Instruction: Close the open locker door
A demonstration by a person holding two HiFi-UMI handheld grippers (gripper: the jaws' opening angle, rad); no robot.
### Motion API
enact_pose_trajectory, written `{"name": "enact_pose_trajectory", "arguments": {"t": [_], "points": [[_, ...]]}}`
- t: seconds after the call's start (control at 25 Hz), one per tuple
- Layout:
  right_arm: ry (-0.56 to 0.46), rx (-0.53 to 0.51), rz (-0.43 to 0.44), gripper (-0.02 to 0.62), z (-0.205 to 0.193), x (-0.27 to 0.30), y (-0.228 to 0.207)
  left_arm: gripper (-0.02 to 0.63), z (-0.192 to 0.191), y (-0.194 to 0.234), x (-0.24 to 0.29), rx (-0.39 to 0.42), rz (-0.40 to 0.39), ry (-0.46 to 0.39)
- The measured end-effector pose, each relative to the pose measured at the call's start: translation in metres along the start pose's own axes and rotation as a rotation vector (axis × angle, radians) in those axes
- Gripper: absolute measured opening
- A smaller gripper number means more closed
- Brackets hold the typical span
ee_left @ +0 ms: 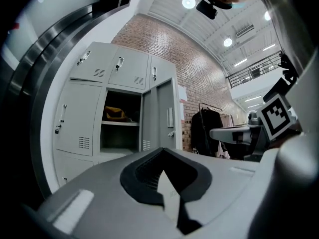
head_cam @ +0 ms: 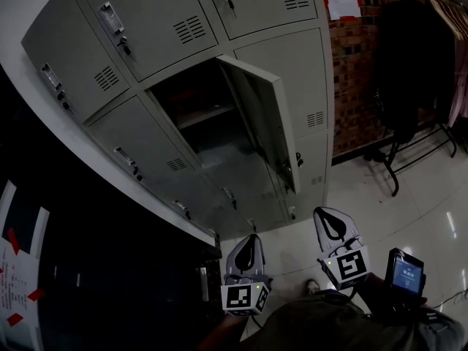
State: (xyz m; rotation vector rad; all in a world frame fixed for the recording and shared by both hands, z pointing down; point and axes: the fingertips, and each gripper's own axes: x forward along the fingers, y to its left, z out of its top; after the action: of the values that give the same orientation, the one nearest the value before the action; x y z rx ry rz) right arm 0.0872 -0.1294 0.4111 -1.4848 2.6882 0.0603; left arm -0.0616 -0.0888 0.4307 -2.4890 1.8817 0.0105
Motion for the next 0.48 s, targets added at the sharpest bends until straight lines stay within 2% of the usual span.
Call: {"name": "enact_pose_trajectory", "arguments": {"t": [0.24,0.48], "points": [[0.014,-0.018,0.024,0.008,-0.004,0.054,-0.028,0.002,0.004,0.02,0.05,-0.018,0.029,-0.013],[-0.002,-0.035,0.003,0.008,0.002,0.085,-0.038,0.002,0.004,0.033,0.076,-0.024,-0.002,-0.014]]}}
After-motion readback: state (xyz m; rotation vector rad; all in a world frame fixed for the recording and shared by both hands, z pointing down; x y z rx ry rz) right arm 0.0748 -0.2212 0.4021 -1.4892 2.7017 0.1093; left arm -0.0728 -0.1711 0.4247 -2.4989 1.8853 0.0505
